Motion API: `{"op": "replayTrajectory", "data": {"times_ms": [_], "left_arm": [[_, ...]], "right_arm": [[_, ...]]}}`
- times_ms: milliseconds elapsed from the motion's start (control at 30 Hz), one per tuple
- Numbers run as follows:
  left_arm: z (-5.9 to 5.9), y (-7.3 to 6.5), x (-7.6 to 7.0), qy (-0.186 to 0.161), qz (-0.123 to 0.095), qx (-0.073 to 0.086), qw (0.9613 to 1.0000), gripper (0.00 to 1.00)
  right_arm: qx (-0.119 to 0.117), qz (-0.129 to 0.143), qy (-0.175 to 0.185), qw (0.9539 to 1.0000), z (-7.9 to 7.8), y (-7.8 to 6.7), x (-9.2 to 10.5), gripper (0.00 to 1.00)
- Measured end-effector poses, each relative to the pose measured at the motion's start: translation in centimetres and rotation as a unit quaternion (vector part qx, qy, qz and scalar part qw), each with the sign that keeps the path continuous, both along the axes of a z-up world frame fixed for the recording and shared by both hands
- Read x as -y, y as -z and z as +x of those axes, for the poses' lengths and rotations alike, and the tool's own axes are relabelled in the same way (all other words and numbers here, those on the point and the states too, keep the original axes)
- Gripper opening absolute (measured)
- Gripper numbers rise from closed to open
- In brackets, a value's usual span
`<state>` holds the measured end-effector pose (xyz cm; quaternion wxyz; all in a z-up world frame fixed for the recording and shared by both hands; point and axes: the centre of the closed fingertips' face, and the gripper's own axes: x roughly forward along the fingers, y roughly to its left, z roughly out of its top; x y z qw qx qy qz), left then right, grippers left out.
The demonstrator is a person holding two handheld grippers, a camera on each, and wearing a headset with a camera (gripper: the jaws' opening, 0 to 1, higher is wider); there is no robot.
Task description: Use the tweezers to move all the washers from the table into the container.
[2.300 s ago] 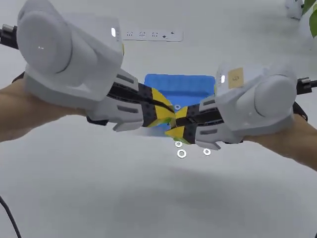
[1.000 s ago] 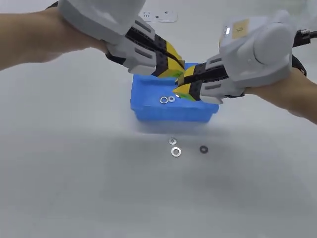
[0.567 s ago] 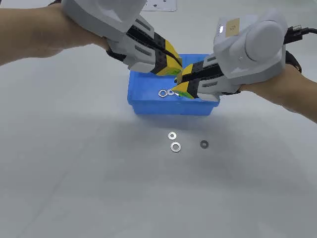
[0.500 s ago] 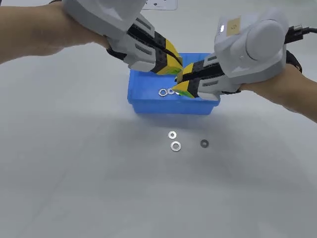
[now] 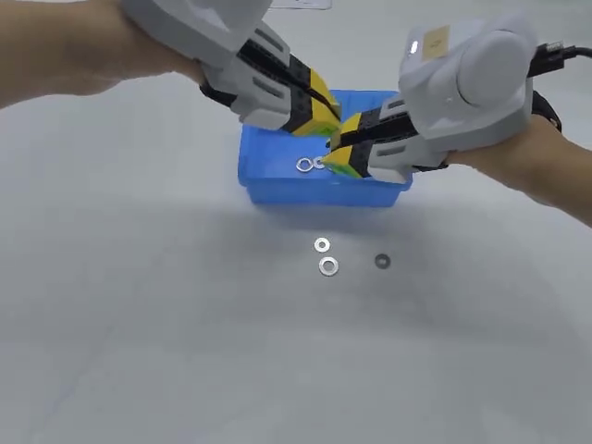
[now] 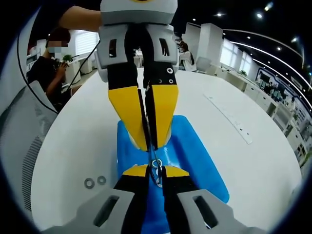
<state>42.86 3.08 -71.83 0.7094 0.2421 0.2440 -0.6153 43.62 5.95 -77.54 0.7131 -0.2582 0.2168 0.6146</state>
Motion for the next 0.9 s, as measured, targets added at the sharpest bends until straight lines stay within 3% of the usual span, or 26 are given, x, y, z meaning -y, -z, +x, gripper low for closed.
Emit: {"op": "replayTrajectory", "data": {"times_ms": [300,500,667,733,900], "left_arm": [[-0.5,-1.1,0.2,0.007,0.0,0.011,0.9999,0.06],[-1.1,-2.3,0.2,0.014,0.004,0.029,0.9995,0.06],[-1.9,-3.6,0.4,0.02,0.009,0.054,0.9983,0.06],[-2.4,-4.3,0.6,0.022,0.006,0.059,0.998,0.06],[-3.7,-5.6,0.9,0.03,0.003,0.073,0.9969,0.06]], "right_arm": [[0.007,0.002,-0.005,1.0,-0.3,-1.1,0.3,0.11],[0.016,0.009,-0.008,0.9998,-0.9,-2.4,0.3,0.11],[0.031,0.014,-0.018,0.9993,-1.6,-3.8,0.3,0.11],[0.051,0.015,-0.032,0.9981,-2.1,-4.6,0.4,0.1],[0.057,0.019,-0.034,0.9976,-3.3,-5.9,0.9,0.1]]}}
